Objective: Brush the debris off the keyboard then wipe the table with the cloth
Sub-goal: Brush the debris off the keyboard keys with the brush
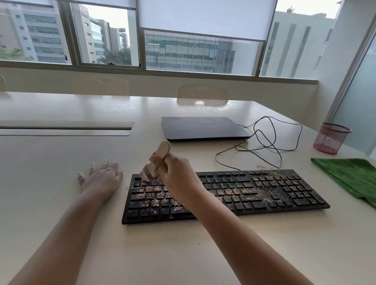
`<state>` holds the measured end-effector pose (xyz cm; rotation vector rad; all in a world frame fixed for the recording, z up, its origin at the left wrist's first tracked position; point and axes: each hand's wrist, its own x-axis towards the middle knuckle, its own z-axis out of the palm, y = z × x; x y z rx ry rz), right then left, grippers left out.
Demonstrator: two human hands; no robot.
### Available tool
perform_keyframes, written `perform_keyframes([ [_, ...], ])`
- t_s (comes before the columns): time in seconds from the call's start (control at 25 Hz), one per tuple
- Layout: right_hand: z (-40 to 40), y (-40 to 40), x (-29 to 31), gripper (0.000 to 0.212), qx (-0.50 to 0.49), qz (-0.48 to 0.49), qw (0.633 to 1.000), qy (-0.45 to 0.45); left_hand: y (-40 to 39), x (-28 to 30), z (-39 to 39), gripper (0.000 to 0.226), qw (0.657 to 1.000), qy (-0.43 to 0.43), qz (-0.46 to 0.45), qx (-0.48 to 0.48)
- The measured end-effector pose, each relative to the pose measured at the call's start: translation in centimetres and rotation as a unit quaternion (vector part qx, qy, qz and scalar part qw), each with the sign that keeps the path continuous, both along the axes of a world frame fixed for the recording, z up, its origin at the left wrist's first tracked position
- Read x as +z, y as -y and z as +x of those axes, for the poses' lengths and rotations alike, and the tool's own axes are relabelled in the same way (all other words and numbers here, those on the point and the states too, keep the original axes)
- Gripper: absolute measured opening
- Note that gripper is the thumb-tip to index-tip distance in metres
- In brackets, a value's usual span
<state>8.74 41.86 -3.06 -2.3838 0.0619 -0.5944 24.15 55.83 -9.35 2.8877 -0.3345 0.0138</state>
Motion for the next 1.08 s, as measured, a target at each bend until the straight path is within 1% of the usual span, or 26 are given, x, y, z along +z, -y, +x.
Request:
perform_keyframes([
  [0.08,-0.1,0.1,0.2,0.032,0.009,0.009,1.000,-0.007,0.0,0.0,0.0,0.051,1.000,0.000,0.002,-0.001],
  [0.24,-0.4,0.5,0.5,0.026,0.034,0.000,0.999,0.016,0.0,0.0,-0.1,0.051,1.000,0.001,-0.002,-0.004],
  [0.32,-0.3,0.3,0.0,0.022,0.053,0.027,0.998,0.006,0.0,0.0,0.0,0.051,1.000,0.000,-0.001,-0.005],
  [0.4,-0.2,0.1,-0.4,0.020,0.047,0.044,0.998,0.000,0.0,0.0,0.0,0.051,1.000,-0.002,0.003,-0.005],
  [0.52,0.3,0.0,-0.5,0.021,0.026,0.025,0.999,0.017,0.0,0.0,0.0,0.051,1.000,-0.001,0.002,-0.009],
  [0.64,0.2,-0.2,-0.4,0.020,0.037,-0.010,0.999,0.018,-0.1,0.0,0.1,0.051,1.000,-0.004,0.002,-0.010],
  [0.8,0.1,-0.1,-0.3,0.023,0.029,0.016,0.999,0.019,-0.1,0.0,0.0,0.051,1.000,-0.003,0.001,-0.009],
  [0.96,0.0,-0.2,-0.6,0.026,0.038,-0.017,0.999,0.020,-0.1,0.0,0.0,0.051,1.000,-0.006,0.000,-0.011],
  [1.08,0.0,-0.3,-0.5,0.029,0.032,-0.005,0.999,0.028,-0.1,-0.1,0.0,0.051,1.000,-0.004,0.004,-0.012],
])
